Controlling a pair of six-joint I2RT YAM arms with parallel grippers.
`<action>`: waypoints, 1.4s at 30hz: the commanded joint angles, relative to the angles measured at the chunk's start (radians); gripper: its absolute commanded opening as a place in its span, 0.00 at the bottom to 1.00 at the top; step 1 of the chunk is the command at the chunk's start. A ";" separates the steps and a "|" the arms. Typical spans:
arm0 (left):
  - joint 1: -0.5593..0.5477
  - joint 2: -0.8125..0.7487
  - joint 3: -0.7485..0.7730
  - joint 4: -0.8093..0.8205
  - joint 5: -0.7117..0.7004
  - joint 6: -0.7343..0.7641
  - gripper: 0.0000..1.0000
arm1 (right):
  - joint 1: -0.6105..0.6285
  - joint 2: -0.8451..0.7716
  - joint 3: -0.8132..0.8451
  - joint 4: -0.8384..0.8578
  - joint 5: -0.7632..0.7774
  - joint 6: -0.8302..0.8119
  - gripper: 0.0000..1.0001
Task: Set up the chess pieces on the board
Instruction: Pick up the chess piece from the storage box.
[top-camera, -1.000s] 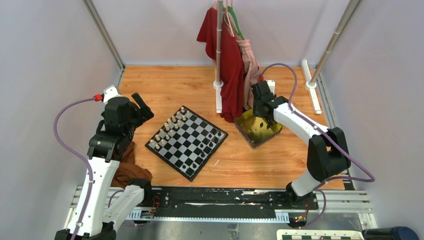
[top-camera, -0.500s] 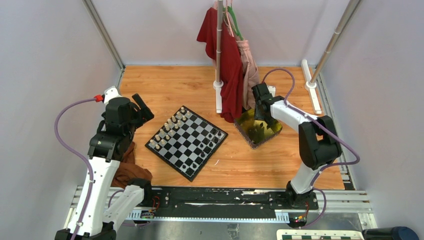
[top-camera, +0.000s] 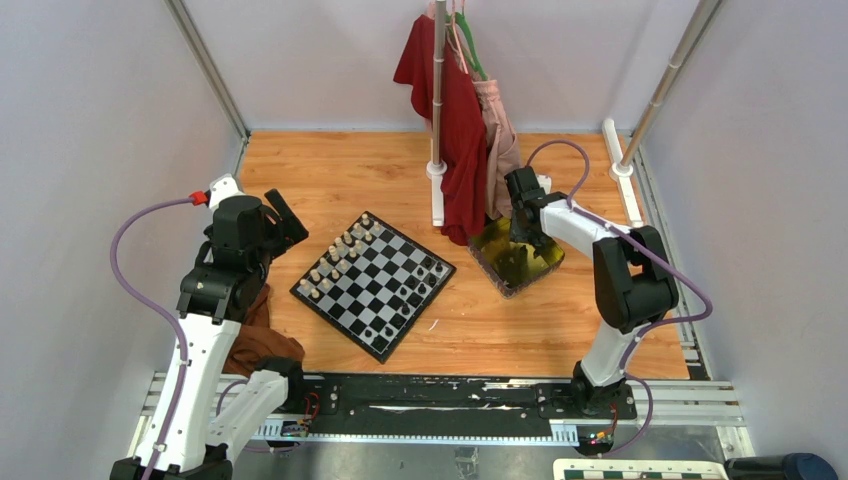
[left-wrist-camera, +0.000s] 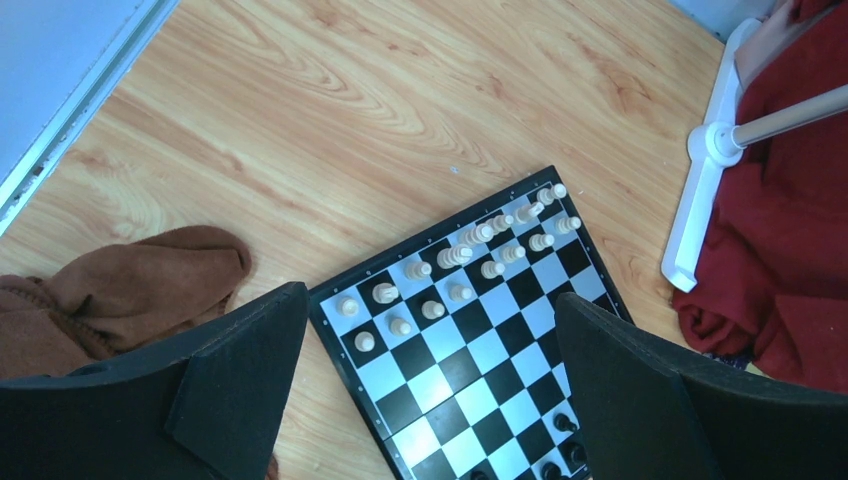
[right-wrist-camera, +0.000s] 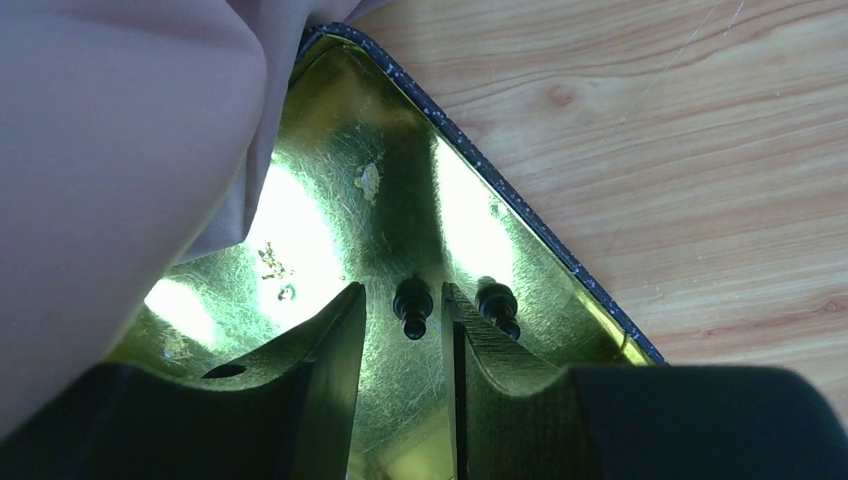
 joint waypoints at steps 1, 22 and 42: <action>0.007 -0.008 -0.009 -0.001 -0.013 0.003 1.00 | -0.017 0.017 -0.012 0.008 -0.012 0.023 0.37; 0.007 -0.016 -0.013 -0.006 -0.005 -0.002 1.00 | -0.018 0.010 -0.056 0.019 -0.027 0.034 0.31; 0.007 -0.050 -0.008 -0.034 -0.008 -0.009 1.00 | -0.017 -0.031 -0.067 0.010 -0.028 0.027 0.00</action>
